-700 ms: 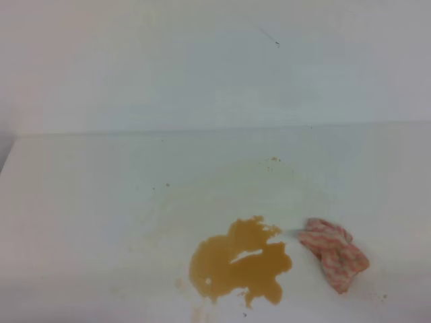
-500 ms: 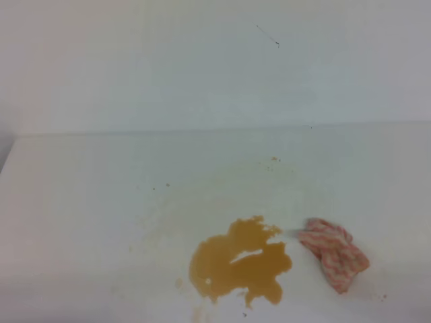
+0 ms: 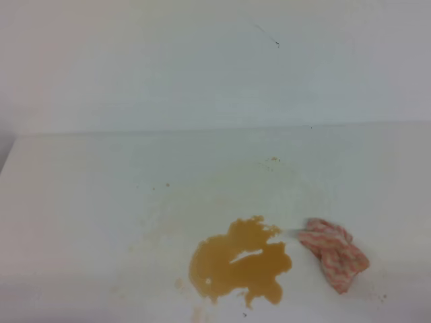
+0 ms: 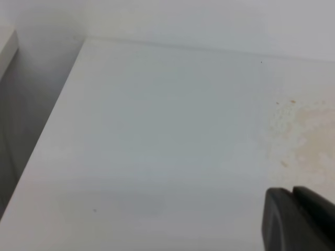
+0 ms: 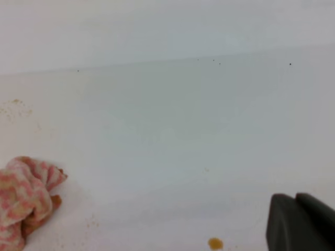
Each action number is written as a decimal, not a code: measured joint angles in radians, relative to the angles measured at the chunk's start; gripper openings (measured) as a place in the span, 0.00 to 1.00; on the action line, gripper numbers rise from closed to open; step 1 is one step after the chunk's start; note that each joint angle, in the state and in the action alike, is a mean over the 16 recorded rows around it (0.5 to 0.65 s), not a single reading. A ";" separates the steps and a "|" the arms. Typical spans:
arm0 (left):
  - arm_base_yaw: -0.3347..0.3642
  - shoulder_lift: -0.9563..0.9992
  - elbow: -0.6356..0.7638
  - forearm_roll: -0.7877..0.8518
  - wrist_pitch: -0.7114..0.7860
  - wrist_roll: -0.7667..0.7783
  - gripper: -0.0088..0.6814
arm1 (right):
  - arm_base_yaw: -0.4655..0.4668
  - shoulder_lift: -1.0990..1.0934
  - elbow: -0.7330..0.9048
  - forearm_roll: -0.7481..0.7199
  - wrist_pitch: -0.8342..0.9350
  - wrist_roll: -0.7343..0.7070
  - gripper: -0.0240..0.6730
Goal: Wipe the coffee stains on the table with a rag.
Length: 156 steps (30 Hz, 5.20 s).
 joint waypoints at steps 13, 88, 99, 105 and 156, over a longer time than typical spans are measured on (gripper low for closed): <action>0.000 0.000 0.000 0.000 0.000 0.000 0.01 | 0.000 0.000 -0.004 0.000 -0.001 0.000 0.03; 0.000 0.000 0.000 0.000 0.000 0.000 0.01 | 0.000 0.048 -0.188 0.030 -0.472 0.065 0.03; 0.000 0.000 0.000 0.000 -0.001 0.000 0.01 | 0.031 0.342 -0.540 0.132 0.030 -0.091 0.03; 0.000 0.000 0.000 0.000 -0.001 0.000 0.01 | 0.062 0.506 -0.687 0.332 0.165 -0.318 0.03; -0.001 0.001 -0.002 0.000 0.000 0.000 0.01 | 0.389 1.358 -1.078 0.406 0.491 -0.572 0.14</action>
